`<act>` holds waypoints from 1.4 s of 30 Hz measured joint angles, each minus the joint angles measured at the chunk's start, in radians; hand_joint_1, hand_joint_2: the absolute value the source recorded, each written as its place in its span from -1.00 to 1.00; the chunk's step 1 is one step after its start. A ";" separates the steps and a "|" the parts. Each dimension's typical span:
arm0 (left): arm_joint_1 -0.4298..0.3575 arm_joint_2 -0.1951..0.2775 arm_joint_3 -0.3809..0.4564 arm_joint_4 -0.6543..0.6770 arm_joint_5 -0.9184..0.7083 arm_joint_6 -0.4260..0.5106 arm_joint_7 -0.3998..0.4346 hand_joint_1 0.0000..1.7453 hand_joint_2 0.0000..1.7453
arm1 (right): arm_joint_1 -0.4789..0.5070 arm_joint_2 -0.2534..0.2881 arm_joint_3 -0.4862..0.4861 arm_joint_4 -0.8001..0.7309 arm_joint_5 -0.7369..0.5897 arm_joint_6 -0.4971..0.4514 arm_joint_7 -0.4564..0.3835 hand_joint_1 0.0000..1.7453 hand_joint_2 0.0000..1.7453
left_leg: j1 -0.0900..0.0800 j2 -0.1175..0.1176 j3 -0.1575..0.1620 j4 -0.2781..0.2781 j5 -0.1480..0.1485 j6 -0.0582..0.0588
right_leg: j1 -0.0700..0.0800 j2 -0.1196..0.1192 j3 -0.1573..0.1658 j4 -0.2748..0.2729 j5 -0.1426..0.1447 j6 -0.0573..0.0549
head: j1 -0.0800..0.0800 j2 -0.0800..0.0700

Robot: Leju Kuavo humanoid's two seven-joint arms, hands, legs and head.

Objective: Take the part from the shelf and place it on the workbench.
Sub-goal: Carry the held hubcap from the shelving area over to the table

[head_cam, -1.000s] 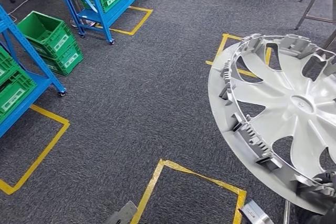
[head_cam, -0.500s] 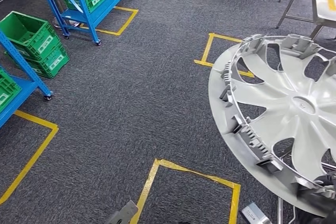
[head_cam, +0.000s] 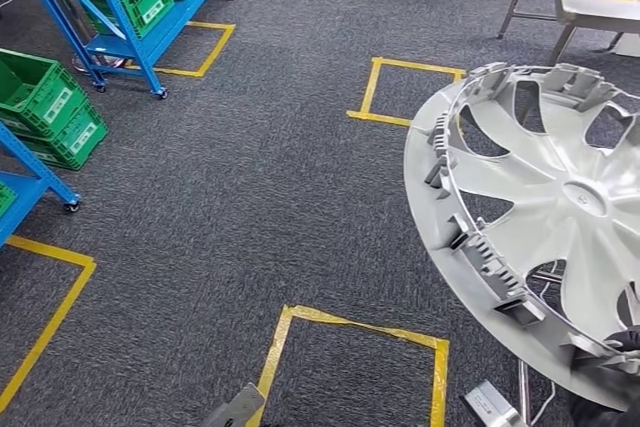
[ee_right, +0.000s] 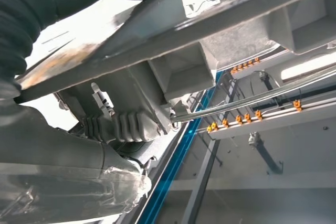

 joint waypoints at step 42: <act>-0.001 0.000 0.003 0.000 -0.004 0.015 0.010 -1.00 1.00 | -0.005 0.000 -0.018 -0.003 -0.007 0.000 0.021 1.00 1.00 | 0.008 -0.023 0.124 -0.263 0.101 0.038 | -0.001 -0.010 -0.092 0.143 -0.067 0.042 | 0.009 0.000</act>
